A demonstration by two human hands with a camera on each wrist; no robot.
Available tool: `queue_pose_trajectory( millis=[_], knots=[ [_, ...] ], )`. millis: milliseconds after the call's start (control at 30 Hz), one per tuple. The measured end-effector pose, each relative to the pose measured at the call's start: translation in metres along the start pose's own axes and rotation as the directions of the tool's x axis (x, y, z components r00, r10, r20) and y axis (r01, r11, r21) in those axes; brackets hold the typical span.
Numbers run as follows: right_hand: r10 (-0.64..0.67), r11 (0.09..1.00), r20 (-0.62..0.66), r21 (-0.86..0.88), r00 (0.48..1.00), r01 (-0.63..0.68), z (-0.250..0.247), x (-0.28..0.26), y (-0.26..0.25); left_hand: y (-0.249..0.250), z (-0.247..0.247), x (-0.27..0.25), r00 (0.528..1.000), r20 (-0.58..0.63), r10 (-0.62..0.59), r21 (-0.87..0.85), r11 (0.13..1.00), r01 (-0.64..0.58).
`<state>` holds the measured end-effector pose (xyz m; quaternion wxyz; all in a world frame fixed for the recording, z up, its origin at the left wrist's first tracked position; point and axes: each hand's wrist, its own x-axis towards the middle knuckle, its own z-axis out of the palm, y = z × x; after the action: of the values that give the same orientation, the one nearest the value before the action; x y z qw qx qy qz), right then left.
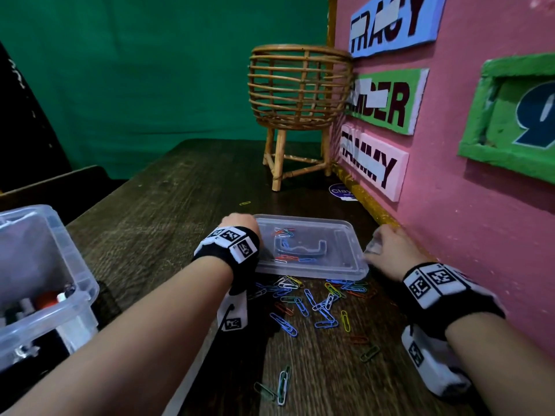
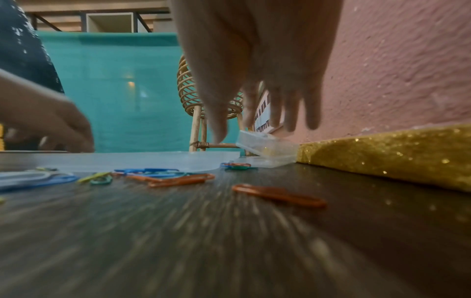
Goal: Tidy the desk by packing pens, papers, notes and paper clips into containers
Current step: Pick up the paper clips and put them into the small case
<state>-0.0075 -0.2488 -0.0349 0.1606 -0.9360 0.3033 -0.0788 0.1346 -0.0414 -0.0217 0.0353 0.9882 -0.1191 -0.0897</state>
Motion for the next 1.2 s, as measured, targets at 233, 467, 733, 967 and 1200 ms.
queue_pose_trajectory(
  millis=[233,467,733,967,1200],
  knots=[
    [0.043,0.992,0.123,-0.122,0.992,-0.028,-0.005,-0.009,-0.001,-0.007,0.035,0.065,0.993,0.119,-0.022,-0.021,0.999,0.025],
    [0.109,0.993,0.111,-0.049,0.988,-0.104,-0.004,-0.009,-0.004,-0.009,-0.004,0.006,0.970,-0.173,-0.170,-0.294,0.949,0.113],
    [0.094,0.994,0.158,-0.075,0.983,-0.083,-0.004,-0.010,-0.002,-0.005,-0.080,-0.018,0.904,-0.410,0.121,0.060,0.993,-0.106],
    [0.038,0.999,0.140,-0.025,0.989,-0.035,-0.003,-0.008,-0.001,0.005,-0.114,-0.029,0.687,-0.616,0.385,0.233,0.922,-0.308],
    [0.065,0.996,0.140,-0.077,0.988,-0.055,-0.004,-0.006,-0.002,0.018,-0.123,-0.040,0.386,-0.758,0.526,0.370,0.834,-0.410]
  ],
)
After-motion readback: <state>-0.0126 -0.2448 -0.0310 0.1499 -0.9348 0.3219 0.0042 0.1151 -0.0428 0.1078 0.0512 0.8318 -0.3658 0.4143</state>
